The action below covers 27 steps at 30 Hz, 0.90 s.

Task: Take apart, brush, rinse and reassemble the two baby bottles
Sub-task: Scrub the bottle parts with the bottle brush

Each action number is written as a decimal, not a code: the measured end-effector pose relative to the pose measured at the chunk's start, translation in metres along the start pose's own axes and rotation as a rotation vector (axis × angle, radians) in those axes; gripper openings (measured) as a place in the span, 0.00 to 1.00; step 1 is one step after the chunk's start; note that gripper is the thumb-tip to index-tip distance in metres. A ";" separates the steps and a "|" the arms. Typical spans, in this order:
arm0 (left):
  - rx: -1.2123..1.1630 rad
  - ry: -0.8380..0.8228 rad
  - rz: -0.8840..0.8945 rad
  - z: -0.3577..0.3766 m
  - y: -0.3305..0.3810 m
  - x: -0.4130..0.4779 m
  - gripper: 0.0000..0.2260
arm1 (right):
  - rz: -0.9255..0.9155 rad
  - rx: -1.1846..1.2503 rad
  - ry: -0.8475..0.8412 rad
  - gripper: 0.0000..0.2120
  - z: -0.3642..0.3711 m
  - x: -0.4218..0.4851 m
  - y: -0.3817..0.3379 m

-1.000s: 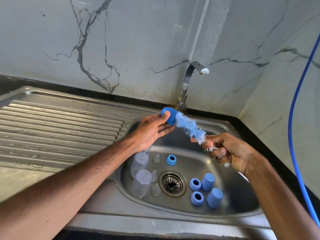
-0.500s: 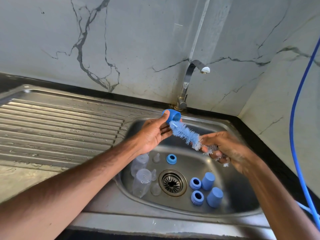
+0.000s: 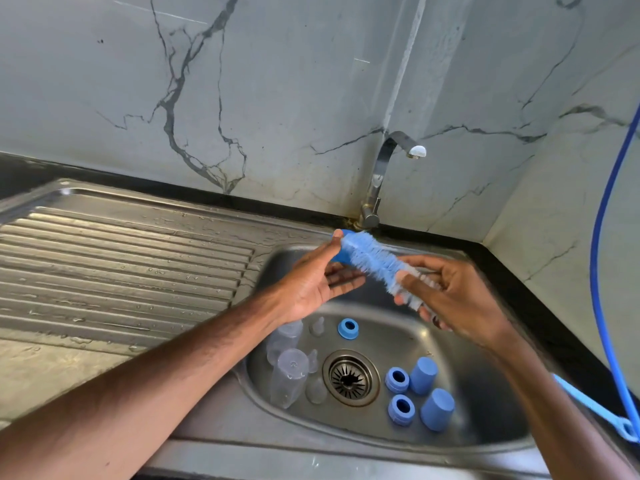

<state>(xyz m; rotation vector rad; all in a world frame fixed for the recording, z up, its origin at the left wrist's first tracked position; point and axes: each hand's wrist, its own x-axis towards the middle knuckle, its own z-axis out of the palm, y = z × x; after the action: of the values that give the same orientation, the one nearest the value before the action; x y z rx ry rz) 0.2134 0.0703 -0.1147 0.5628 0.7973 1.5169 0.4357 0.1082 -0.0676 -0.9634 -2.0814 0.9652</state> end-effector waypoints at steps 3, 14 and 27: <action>-0.020 -0.054 -0.042 0.003 -0.003 -0.002 0.22 | -0.071 -0.068 0.069 0.09 0.007 0.002 0.004; 0.078 -0.020 -0.113 0.002 -0.001 -0.006 0.26 | -0.224 -0.192 0.239 0.10 0.015 0.002 0.017; 0.146 -0.118 -0.156 0.009 -0.008 -0.010 0.21 | -0.320 -0.308 0.207 0.12 0.029 0.000 0.015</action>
<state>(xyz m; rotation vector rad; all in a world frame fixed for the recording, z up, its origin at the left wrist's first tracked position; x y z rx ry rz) 0.2264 0.0618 -0.1136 0.6762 0.8442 1.2782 0.4183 0.1055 -0.0953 -0.8037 -2.1553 0.3730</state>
